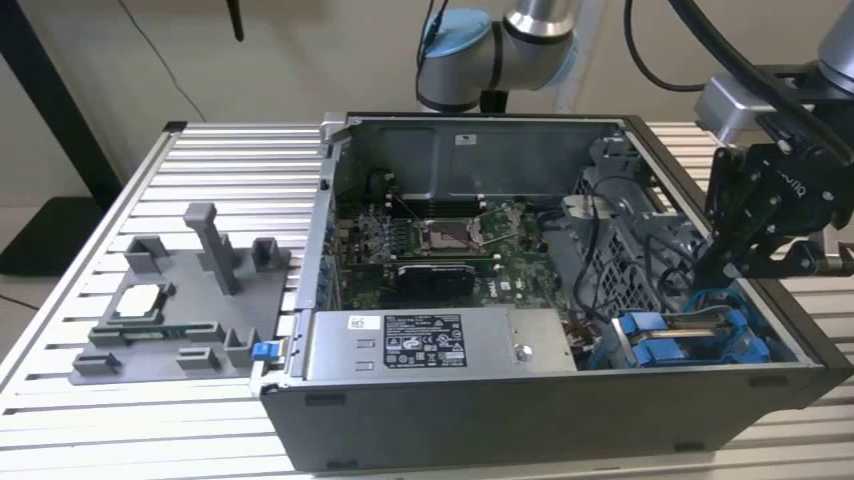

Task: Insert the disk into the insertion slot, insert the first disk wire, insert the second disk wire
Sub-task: 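Insert the first disk wire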

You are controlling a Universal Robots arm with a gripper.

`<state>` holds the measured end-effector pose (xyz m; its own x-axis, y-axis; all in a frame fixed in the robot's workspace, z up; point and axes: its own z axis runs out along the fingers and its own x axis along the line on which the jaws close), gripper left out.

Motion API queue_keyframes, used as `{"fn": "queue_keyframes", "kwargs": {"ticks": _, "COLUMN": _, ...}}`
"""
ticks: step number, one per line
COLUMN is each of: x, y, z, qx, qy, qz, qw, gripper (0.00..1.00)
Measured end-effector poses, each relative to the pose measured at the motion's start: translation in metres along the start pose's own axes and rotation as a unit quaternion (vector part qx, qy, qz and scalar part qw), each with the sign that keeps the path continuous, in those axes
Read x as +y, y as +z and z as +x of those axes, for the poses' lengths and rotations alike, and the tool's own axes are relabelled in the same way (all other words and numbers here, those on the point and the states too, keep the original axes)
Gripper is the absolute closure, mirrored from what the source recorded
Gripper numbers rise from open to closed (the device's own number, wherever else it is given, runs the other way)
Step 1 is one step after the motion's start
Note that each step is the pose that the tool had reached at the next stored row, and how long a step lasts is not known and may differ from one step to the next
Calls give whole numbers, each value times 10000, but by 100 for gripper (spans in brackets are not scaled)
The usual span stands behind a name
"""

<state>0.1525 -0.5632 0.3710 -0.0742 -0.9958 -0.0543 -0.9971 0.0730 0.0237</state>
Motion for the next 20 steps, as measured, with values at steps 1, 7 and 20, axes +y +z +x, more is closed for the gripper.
{"fn": "queue_keyframes", "kwargs": {"ticks": 1, "x": -26, "y": 3, "z": 5, "qx": 4, "qy": 2, "qz": -38, "qw": 10000, "gripper": 100}}
{"fn": "queue_keyframes", "kwargs": {"ticks": 7, "x": -107, "y": 34, "z": 56, "qx": 11, "qy": -2, "qz": -128, "qw": 9999, "gripper": 100}}
{"fn": "queue_keyframes", "kwargs": {"ticks": 20, "x": -110, "y": 79, "z": 88, "qx": 11, "qy": -49, "qz": -130, "qw": 9999, "gripper": 100}}
